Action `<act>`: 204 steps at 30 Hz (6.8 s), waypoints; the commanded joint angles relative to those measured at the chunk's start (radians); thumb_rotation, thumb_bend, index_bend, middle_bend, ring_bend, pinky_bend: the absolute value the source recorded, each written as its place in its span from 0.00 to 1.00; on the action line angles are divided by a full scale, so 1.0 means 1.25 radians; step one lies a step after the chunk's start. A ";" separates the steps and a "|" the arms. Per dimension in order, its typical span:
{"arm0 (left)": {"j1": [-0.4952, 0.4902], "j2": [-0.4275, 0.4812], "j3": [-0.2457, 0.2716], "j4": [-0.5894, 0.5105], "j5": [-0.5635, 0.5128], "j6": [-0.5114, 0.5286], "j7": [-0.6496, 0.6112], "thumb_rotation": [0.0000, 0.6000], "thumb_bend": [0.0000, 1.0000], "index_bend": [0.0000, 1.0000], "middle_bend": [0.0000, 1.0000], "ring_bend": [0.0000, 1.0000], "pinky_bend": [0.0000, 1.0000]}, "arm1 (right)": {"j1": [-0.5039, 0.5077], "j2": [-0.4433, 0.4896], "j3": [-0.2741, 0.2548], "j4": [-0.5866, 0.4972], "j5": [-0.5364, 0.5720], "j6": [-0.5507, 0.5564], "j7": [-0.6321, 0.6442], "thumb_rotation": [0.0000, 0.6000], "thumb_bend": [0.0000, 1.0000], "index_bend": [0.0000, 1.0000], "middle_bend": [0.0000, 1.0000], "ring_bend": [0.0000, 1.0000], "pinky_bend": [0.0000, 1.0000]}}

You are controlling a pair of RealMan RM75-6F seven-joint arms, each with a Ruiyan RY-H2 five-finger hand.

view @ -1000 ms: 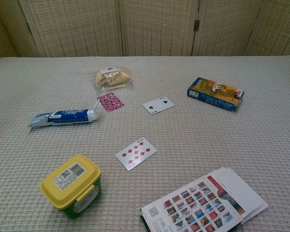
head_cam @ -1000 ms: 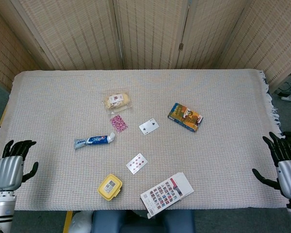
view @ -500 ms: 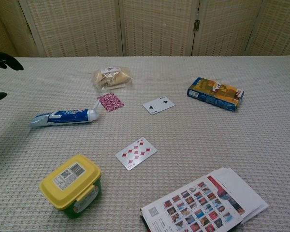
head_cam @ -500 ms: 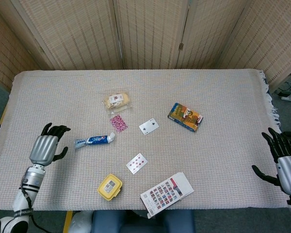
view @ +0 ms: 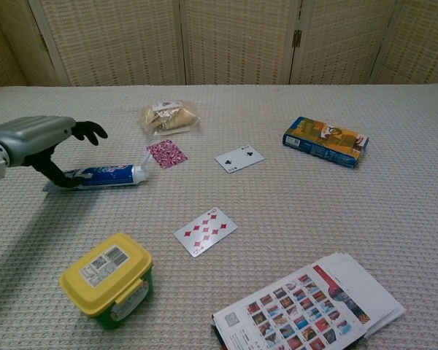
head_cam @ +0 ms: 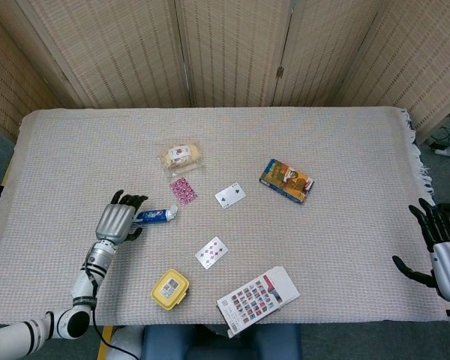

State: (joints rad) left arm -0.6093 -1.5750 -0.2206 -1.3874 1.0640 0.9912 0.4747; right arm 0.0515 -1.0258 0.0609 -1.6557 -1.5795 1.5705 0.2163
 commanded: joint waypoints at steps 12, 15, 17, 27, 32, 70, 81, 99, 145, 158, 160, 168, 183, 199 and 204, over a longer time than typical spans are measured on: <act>-0.037 -0.117 -0.007 0.245 -0.044 0.005 0.012 1.00 0.36 0.18 0.24 0.20 0.11 | -0.002 -0.009 -0.003 0.006 0.009 -0.011 0.003 1.00 0.30 0.00 0.00 0.00 0.00; -0.034 -0.115 -0.007 0.258 -0.044 0.003 -0.002 1.00 0.36 0.21 0.24 0.20 0.11 | -0.001 -0.013 -0.004 0.009 0.009 -0.015 0.004 1.00 0.30 0.00 0.00 0.00 0.00; -0.030 -0.103 -0.006 0.240 -0.047 -0.008 -0.015 1.00 0.36 0.23 0.24 0.20 0.12 | 0.000 -0.014 -0.004 0.010 0.008 -0.015 0.004 1.00 0.30 0.00 0.00 0.00 0.00; -0.028 -0.086 0.014 0.184 -0.008 -0.004 -0.048 1.00 0.36 0.36 0.33 0.27 0.16 | -0.002 -0.013 -0.004 0.010 0.005 -0.010 0.005 1.00 0.30 0.00 0.00 0.00 0.00; -0.036 -0.103 0.012 0.212 -0.012 -0.009 -0.048 1.00 0.38 0.39 0.38 0.31 0.19 | -0.005 -0.015 -0.004 0.015 0.009 -0.010 0.011 1.00 0.30 0.00 0.00 0.00 0.00; -0.009 -0.048 0.048 0.137 0.252 0.093 -0.486 1.00 0.72 0.82 0.84 0.71 0.64 | 0.170 0.093 0.038 -0.196 -0.091 -0.190 -0.055 1.00 0.30 0.05 0.00 0.00 0.00; -0.005 -0.014 0.056 -0.083 0.291 0.136 -0.408 1.00 0.73 0.82 0.84 0.72 0.64 | 0.372 0.048 0.120 -0.310 0.021 -0.435 -0.175 1.00 0.30 0.26 0.00 0.00 0.00; -0.018 -0.061 0.057 -0.144 0.268 0.126 -0.285 1.00 0.75 0.82 0.84 0.72 0.63 | 0.510 -0.079 0.132 -0.317 0.193 -0.552 -0.307 1.00 0.30 0.25 0.00 0.00 0.00; -0.007 -0.132 0.036 -0.042 0.367 0.236 -0.554 1.00 0.77 0.82 0.85 0.73 0.63 | 0.498 -0.021 0.103 -0.348 0.114 -0.480 -0.133 1.00 0.30 0.20 0.00 0.00 0.00; -0.009 -0.203 0.039 0.044 0.438 0.330 -0.637 1.00 0.77 0.83 0.85 0.73 0.63 | 0.587 0.034 0.179 -0.400 0.197 -0.587 0.007 0.79 0.13 0.00 0.00 0.00 0.00; -0.009 -0.205 0.041 0.048 0.443 0.336 -0.634 1.00 0.77 0.83 0.85 0.73 0.63 | 0.605 0.033 0.187 -0.395 0.214 -0.616 0.030 0.77 0.12 0.00 0.00 0.00 0.00; -0.010 -0.216 0.042 0.058 0.447 0.348 -0.638 1.00 0.77 0.83 0.85 0.73 0.63 | 0.647 0.014 0.198 -0.372 0.246 -0.655 0.032 0.76 0.11 0.00 0.00 0.00 0.00; -0.009 -0.219 0.034 0.042 0.431 0.351 -0.679 1.00 0.78 0.83 0.85 0.73 0.62 | 0.649 -0.047 0.191 -0.348 0.255 -0.598 -0.003 0.75 0.11 0.00 0.00 0.00 0.00; -0.010 -0.217 0.024 0.034 0.426 0.356 -0.687 1.00 0.78 0.83 0.85 0.73 0.62 | 0.663 -0.138 0.188 -0.300 0.222 -0.582 0.048 0.75 0.11 0.00 0.00 0.00 0.00; -0.010 -0.217 0.021 0.042 0.420 0.354 -0.692 1.00 0.78 0.83 0.85 0.73 0.62 | 0.666 -0.136 0.184 -0.293 0.220 -0.595 0.066 0.75 0.11 0.00 0.00 0.00 0.00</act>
State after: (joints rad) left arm -0.6220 -1.8457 -0.1941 -1.3357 1.5898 1.4343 -0.3899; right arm 0.8825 -1.1956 0.2923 -2.0238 -1.3039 0.8309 0.2934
